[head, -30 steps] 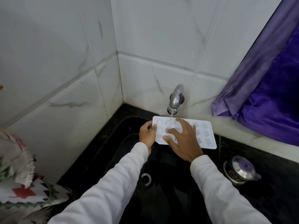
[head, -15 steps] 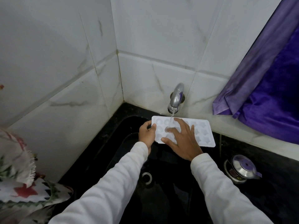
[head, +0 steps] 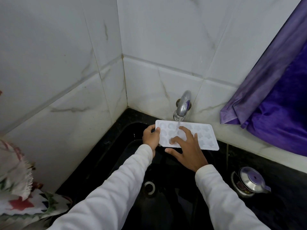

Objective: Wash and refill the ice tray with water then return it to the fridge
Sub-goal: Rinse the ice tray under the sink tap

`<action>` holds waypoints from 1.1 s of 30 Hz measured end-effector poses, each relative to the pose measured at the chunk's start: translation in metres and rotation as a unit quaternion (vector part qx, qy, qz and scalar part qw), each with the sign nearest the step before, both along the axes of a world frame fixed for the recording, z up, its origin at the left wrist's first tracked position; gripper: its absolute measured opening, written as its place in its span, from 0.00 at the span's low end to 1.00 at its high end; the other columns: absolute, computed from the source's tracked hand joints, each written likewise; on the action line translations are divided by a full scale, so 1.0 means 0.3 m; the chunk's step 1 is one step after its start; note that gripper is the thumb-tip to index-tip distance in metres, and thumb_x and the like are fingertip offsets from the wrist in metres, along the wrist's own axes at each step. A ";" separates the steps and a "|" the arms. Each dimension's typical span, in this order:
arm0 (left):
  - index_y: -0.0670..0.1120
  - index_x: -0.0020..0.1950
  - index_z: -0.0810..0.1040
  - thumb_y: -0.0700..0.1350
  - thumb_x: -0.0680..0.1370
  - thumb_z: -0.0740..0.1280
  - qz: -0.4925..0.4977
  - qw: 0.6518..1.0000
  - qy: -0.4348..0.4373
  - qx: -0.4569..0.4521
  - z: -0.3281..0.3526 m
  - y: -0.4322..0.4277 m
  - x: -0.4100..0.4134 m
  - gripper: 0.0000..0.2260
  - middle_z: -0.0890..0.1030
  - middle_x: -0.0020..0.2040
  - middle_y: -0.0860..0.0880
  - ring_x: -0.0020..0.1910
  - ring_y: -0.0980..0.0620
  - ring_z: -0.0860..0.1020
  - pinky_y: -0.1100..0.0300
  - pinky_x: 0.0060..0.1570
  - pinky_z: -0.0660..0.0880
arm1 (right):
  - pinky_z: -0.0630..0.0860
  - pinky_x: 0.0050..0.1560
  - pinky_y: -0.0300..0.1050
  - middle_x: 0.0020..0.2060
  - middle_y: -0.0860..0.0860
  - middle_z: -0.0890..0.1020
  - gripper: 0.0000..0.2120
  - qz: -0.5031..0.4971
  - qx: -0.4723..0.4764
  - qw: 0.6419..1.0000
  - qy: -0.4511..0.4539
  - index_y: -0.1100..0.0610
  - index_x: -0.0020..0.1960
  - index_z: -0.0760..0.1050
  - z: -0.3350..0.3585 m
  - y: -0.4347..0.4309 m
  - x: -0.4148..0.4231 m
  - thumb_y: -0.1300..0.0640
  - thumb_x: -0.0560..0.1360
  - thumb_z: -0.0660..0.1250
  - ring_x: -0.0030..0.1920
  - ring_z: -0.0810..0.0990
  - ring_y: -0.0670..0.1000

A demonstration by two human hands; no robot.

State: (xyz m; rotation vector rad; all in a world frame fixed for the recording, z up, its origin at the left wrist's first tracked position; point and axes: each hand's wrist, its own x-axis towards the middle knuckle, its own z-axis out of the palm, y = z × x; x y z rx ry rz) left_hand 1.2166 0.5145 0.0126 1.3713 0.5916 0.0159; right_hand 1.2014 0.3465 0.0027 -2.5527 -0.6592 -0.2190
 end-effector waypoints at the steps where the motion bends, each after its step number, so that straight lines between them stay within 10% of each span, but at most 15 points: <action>1: 0.48 0.59 0.78 0.42 0.82 0.63 0.000 1.000 0.002 0.000 -0.001 -0.001 0.001 0.08 0.83 0.56 0.45 0.55 0.45 0.82 0.44 0.58 0.80 | 0.49 0.74 0.71 0.74 0.57 0.65 0.25 0.003 -0.014 1.000 -0.006 0.48 0.53 0.79 -0.008 0.001 0.001 0.29 0.72 0.60 0.75 0.64 0.59; 10: 0.46 0.60 0.78 0.42 0.83 0.61 -0.006 1.000 0.003 -0.004 -0.010 -0.003 0.003 0.09 0.83 0.56 0.44 0.54 0.45 0.82 0.45 0.57 0.81 | 0.53 0.72 0.74 0.72 0.59 0.68 0.14 -0.026 -0.014 0.999 -0.026 0.49 0.51 0.80 -0.015 0.022 -0.014 0.41 0.72 0.73 0.74 0.65 0.61; 21: 0.44 0.63 0.78 0.42 0.83 0.61 -0.010 0.999 -0.006 0.051 -0.030 0.027 -0.036 0.11 0.83 0.57 0.44 0.55 0.46 0.81 0.49 0.58 0.80 | 0.52 0.76 0.65 0.77 0.54 0.59 0.23 0.008 0.016 0.999 0.050 0.46 0.63 0.76 -0.006 0.022 -0.102 0.43 0.71 0.75 0.78 0.56 0.57; 25: 0.46 0.61 0.79 0.41 0.83 0.61 -0.018 0.997 -0.016 0.070 -0.041 0.050 -0.060 0.10 0.83 0.56 0.45 0.55 0.46 0.81 0.50 0.56 0.80 | 0.57 0.73 0.37 0.73 0.49 0.65 0.23 -0.109 0.193 0.974 0.048 0.49 0.67 0.74 0.027 -0.020 -0.146 0.52 0.74 0.75 0.75 0.62 0.49; 29: 0.45 0.62 0.77 0.41 0.84 0.60 -0.024 0.997 -0.018 0.065 -0.047 0.064 -0.091 0.10 0.82 0.54 0.47 0.53 0.49 0.81 0.58 0.49 0.78 | 0.56 0.72 0.39 0.70 0.58 0.67 0.26 -0.296 0.235 0.926 0.016 0.60 0.68 0.73 0.025 -0.101 -0.152 0.50 0.73 0.68 0.72 0.64 0.59; 33: 0.46 0.61 0.77 0.41 0.84 0.60 -0.040 0.997 -0.025 0.054 -0.058 0.069 -0.128 0.09 0.82 0.50 0.50 0.49 0.53 0.81 0.62 0.44 0.77 | 0.63 0.71 0.50 0.72 0.58 0.69 0.29 -0.358 0.249 0.881 0.182 0.60 0.75 0.66 0.022 -0.181 -0.140 0.49 0.79 0.68 0.72 0.68 0.60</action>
